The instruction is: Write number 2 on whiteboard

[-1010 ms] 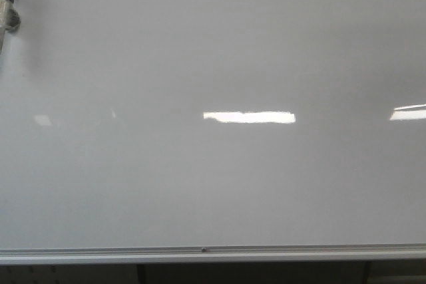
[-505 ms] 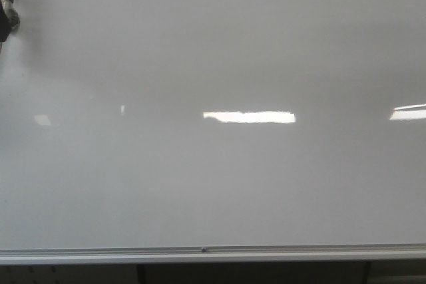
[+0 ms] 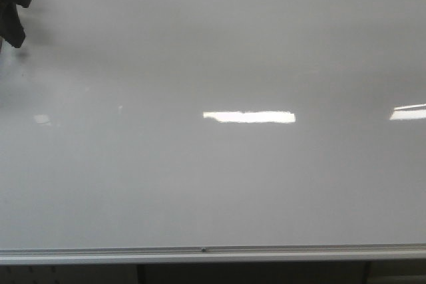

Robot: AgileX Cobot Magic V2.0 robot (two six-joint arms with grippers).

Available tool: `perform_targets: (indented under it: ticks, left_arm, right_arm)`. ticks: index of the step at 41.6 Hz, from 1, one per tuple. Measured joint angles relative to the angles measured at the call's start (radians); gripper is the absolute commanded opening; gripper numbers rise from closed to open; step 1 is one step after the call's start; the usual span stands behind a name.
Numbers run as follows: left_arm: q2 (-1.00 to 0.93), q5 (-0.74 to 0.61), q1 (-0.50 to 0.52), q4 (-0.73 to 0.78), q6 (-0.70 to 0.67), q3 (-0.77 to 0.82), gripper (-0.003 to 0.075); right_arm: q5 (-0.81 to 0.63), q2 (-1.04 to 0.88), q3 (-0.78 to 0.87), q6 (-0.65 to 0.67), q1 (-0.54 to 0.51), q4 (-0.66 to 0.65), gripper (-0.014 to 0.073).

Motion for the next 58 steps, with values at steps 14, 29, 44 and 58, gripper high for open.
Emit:
perform_targets:
  ticks: [14, 29, 44, 58]
  left_arm:
    - [0.034, -0.036, 0.000, 0.000, 0.000, -0.004, 0.0347]
    - [0.055, -0.035, 0.000, 0.002, 0.000, -0.004, 0.0097]
    - [-0.009, 0.065, 0.000, 0.037, 0.032, -0.004, -0.0020]
    - [-0.199, 0.378, -0.004, -0.165, 0.445, -0.004, -0.0020]
  right_arm:
    - [0.000, 0.000, 0.000, 0.000, 0.000, 0.000, 0.0622]
    - [0.000, 0.000, 0.000, 0.000, 0.000, 0.000, 0.0622]
    - [-0.051, 0.007, -0.012, 0.000, 0.000, 0.002, 0.0621]
    - [0.266, 0.180, -0.187, -0.019, 0.000, 0.041, 0.0621]
